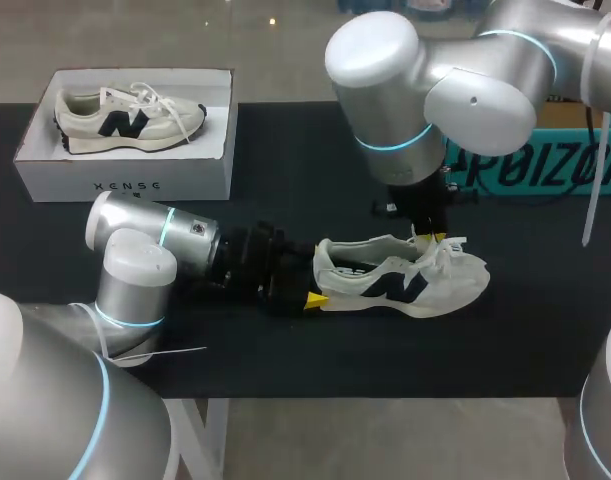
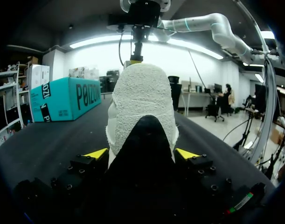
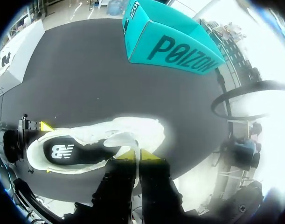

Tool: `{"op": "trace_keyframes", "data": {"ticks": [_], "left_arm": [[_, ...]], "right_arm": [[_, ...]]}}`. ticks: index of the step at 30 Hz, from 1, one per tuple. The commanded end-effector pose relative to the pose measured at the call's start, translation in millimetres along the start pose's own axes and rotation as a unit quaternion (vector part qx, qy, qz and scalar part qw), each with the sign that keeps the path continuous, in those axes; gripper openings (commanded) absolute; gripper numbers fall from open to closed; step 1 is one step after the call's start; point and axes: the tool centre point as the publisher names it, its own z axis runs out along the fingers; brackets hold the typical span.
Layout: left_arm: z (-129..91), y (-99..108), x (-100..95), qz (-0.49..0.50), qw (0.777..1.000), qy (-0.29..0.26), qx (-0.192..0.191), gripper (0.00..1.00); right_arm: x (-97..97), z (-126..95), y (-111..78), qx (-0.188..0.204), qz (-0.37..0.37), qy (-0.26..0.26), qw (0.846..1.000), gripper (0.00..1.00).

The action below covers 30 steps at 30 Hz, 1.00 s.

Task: Take the shoe out of the shoebox, open the shoe tongue, remove and reinsert the insole, then place the shoe into the shoebox

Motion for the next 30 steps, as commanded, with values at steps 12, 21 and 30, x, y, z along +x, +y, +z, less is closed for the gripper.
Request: {"op": "trace_keyframes", "data": {"ticks": [12, 21, 30], "left_arm": [[0.6, 1.7, -1.1, 0.0, 1.0, 0.0, 0.0, 0.0], [0.6, 1.7, -1.1, 0.0, 1.0, 0.0, 0.0, 0.0], [0.6, 1.7, -1.1, 0.0, 1.0, 0.0, 0.0, 0.0]], "right_arm": [[-24.2, 16.3, 5.6, 0.042, 0.028, 0.08, 0.996, 0.0], [-14.5, -25.6, 4.2, 0.029, -0.066, 0.152, 0.986, 1.0], [-6.2, -88.0, -0.8, -0.049, -0.426, 0.218, 0.877, 1.0]]}}
